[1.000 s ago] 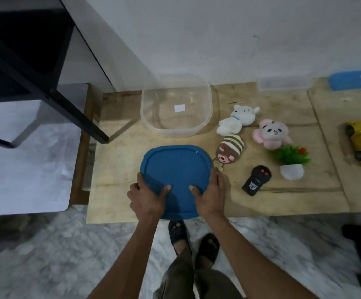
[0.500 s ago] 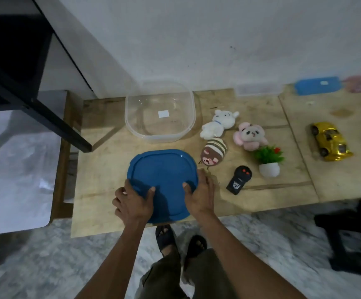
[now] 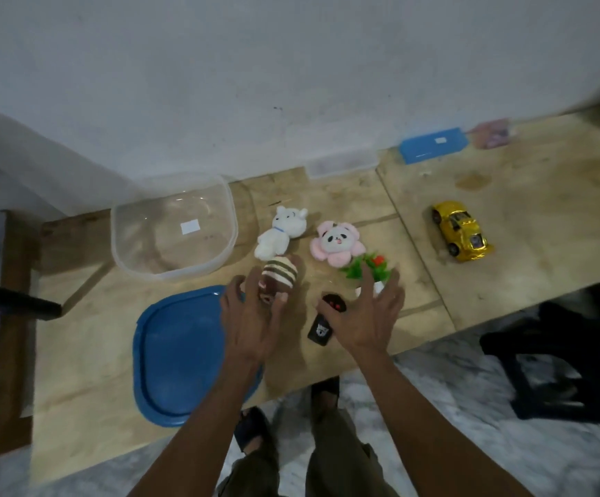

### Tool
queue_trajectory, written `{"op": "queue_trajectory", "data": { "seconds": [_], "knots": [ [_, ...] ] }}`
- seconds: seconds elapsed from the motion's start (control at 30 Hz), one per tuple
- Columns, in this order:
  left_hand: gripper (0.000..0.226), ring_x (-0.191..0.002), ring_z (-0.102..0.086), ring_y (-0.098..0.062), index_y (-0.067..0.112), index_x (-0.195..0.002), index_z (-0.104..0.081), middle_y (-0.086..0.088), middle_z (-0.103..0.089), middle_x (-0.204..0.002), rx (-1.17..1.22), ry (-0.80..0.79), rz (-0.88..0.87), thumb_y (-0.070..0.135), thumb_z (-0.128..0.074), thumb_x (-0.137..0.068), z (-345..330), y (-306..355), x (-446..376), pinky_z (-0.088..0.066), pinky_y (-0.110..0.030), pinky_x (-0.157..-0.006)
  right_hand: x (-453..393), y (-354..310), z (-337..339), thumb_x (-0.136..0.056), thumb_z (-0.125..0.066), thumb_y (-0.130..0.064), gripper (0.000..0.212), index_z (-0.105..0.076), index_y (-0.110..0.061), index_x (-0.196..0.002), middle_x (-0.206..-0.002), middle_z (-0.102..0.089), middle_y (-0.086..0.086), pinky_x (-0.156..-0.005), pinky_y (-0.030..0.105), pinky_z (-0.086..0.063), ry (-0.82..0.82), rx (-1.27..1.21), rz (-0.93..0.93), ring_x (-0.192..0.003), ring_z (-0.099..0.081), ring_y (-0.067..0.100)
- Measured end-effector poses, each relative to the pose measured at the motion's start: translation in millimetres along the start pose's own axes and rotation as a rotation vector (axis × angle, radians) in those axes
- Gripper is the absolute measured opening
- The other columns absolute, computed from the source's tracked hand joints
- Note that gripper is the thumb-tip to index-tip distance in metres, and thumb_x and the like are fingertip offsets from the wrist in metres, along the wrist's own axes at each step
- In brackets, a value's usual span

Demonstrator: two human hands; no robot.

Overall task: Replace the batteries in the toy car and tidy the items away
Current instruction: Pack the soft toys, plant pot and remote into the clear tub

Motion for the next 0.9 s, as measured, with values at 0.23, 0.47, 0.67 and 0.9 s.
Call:
{"op": "queue_trajectory", "data": {
  "seconds": [0.23, 0.47, 0.67, 0.9],
  "knots": [
    [0.053, -0.126, -0.044, -0.04, 0.032, -0.146, -0.045, -0.018, -0.041, -0.143, -0.025, -0.096, -0.025, 0.044, -0.06, -0.096, -43.5, 10.0, -38.8, -0.043, -0.053, -0.103, -21.6, 16.9, -21.3, -0.052, -0.072, -0.078, 0.104, -0.043, -0.038, -0.143, -0.162, -0.009, 0.015, -0.111, 0.059, -0.027, -0.152, 0.04, 0.107, -0.144, -0.016, 0.045],
    [0.053, -0.113, -0.05, -0.031, 0.019, -0.142, -0.05, -0.02, -0.036, -0.135, 0.079, -0.034, 0.05, 0.023, -0.071, -0.093, -56.3, 13.1, -26.7, -0.051, -0.044, -0.099, -16.4, 24.9, -37.2, -0.059, -0.078, -0.045, 0.068, -0.065, -0.024, -0.122, -0.143, -0.038, 0.026, -0.088, 0.054, -0.048, 0.007, -0.004, 0.063, -0.115, -0.037, 0.042],
    [0.073, -0.118, -0.051, -0.032, 0.026, -0.153, -0.038, -0.02, -0.045, -0.137, 0.121, -0.078, 0.081, 0.028, -0.075, -0.09, -67.8, 11.3, -33.1, -0.046, -0.043, -0.101, -22.1, 10.7, -41.6, -0.066, -0.078, -0.029, 0.07, -0.057, -0.031, -0.133, -0.154, -0.022, 0.014, -0.09, 0.051, -0.049, -0.067, -0.112, -0.015, -0.121, -0.037, 0.042],
    [0.073, -0.109, -0.057, -0.037, 0.036, -0.151, -0.033, -0.021, -0.055, -0.125, 0.157, -0.102, 0.119, 0.031, -0.071, -0.089, -69.8, 6.6, -37.8, -0.051, -0.056, -0.094, -26.3, 11.1, -36.8, -0.057, -0.079, -0.017, 0.076, -0.058, -0.033, -0.129, -0.149, -0.03, 0.012, -0.08, 0.044, -0.057, -0.032, -0.211, 0.043, -0.113, -0.055, 0.036]
  ]
}}
Point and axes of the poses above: each hand's wrist, its own x-axis away from the middle knuckle, its own z-axis out of the back of the hand, y = z × x, the point moved 2 cm from there along -x, towards the middle knuckle
